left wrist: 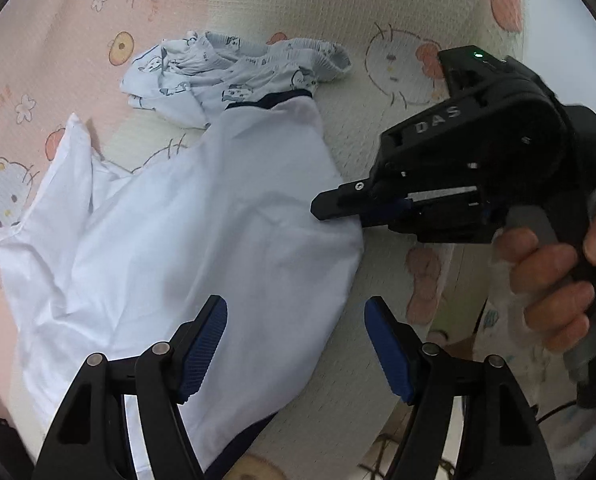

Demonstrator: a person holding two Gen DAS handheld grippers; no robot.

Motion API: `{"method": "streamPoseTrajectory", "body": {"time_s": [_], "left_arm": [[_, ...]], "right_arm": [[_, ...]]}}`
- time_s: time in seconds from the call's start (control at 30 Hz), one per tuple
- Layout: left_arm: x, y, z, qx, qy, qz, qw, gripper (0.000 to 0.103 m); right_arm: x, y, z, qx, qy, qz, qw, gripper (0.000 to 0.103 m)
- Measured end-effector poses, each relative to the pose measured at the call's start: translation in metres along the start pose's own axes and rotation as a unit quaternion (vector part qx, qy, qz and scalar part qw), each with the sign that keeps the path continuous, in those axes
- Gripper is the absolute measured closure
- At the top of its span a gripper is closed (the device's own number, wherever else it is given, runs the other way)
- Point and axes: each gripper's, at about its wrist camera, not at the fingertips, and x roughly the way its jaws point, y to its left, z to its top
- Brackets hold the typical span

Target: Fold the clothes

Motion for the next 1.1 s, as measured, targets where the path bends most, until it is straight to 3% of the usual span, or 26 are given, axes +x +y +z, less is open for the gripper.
{"method": "streamPoseTrajectory", "body": {"time_s": [0.2, 0.4, 0.43, 0.47, 0.53, 0.57, 0.7, 0.83, 1.1], "left_arm": [[0.015, 0.0, 0.014, -0.026, 0.004, -0.014, 0.9996, 0.034], [0.028, 0.0, 0.028, -0.037, -0.01, 0.001, 0.9993, 0.034], [0.03, -0.001, 0.03, -0.034, -0.015, 0.005, 0.9993, 0.039], [0.031, -0.002, 0.03, -0.037, -0.019, -0.004, 0.9991, 0.06], [0.031, -0.002, 0.029, -0.045, -0.025, -0.033, 0.9981, 0.075], [0.031, -0.003, 0.028, -0.045, -0.03, -0.035, 0.9979, 0.076], [0.035, -0.003, 0.024, -0.043, -0.036, -0.028, 0.998, 0.079], [0.035, 0.008, 0.023, -0.083, -0.037, -0.054, 0.9944, 0.079], [0.035, 0.01, 0.021, -0.1, -0.038, -0.063, 0.9923, 0.079]], "right_arm": [[-0.008, 0.011, 0.006, -0.029, 0.007, 0.05, 0.998, 0.096], [0.006, 0.012, 0.007, -0.029, 0.018, 0.03, 0.999, 0.096], [0.006, 0.011, 0.007, -0.027, 0.019, 0.034, 0.999, 0.096], [0.005, 0.012, 0.008, -0.027, 0.018, 0.04, 0.999, 0.096], [0.0, 0.015, 0.012, -0.031, 0.014, 0.047, 0.998, 0.091], [-0.003, 0.016, 0.014, -0.035, 0.011, 0.044, 0.998, 0.089], [-0.005, 0.019, 0.019, -0.047, -0.017, 0.018, 0.999, 0.053], [0.01, 0.027, 0.03, -0.054, -0.004, 0.022, 0.998, 0.053], [0.031, 0.043, 0.045, -0.103, -0.008, -0.007, 0.995, 0.053]]}}
